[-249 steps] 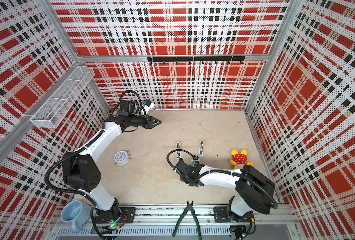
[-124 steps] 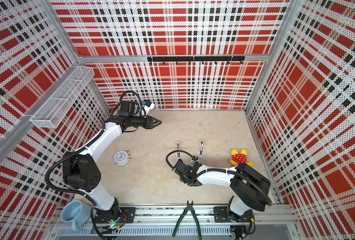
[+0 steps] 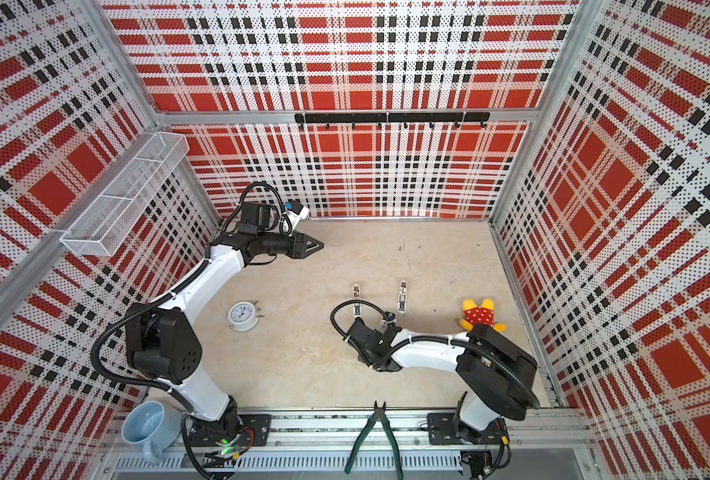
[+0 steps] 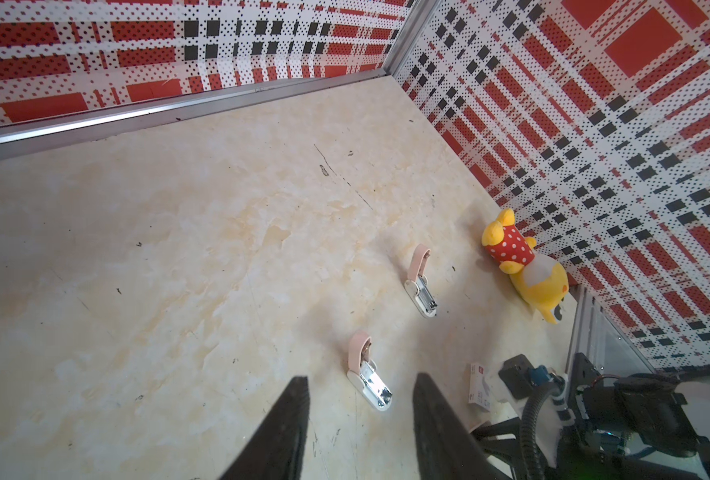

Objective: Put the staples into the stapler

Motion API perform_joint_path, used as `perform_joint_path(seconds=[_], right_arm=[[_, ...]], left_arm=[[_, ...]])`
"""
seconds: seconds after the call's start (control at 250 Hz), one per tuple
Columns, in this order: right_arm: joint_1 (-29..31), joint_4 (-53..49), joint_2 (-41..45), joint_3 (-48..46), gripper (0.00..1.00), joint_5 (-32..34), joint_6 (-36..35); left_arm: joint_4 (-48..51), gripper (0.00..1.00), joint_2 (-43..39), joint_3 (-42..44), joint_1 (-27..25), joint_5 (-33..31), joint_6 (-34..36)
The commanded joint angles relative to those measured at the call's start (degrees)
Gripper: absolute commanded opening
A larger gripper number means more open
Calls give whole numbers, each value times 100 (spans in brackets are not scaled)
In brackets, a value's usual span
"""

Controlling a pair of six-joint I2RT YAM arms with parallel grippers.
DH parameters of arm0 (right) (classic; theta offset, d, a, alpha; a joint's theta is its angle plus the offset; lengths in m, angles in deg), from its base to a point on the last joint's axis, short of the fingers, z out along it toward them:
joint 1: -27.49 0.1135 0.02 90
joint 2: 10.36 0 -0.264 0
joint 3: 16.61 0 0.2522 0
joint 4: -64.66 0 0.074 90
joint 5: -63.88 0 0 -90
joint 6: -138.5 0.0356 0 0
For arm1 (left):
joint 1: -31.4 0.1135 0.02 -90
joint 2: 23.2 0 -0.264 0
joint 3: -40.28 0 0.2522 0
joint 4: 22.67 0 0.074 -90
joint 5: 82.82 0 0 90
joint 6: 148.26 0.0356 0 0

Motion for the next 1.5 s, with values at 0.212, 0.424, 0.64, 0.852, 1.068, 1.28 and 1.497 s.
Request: perform_joint_path(seconds=[0.212, 0.424, 0.64, 0.852, 1.068, 1.28, 1.497], right_arm=[[-11, -50, -291, 275, 20, 108, -180], [-7, -77, -428, 390, 18, 67, -479], [22, -202, -569, 563, 18, 22, -853], [43, -376, -762, 669, 25, 104, -910], [52, -414, -876, 722, 21, 154, -907], [56, -350, -772, 604, 17, 219, -887], [67, -351, -623, 581, 13, 284, -988]], left_arm=[[-105, 45, -274, 83, 74, 105, -51], [-53, 45, -341, 155, 135, 105, -33], [44, 45, -393, 202, 210, 80, 15], [95, 45, -427, 209, 228, 43, 21], [136, 45, -419, 127, 227, 17, 17], [133, 45, -410, 137, 191, -1, -8], [141, 45, -428, 128, 174, -18, -10]])
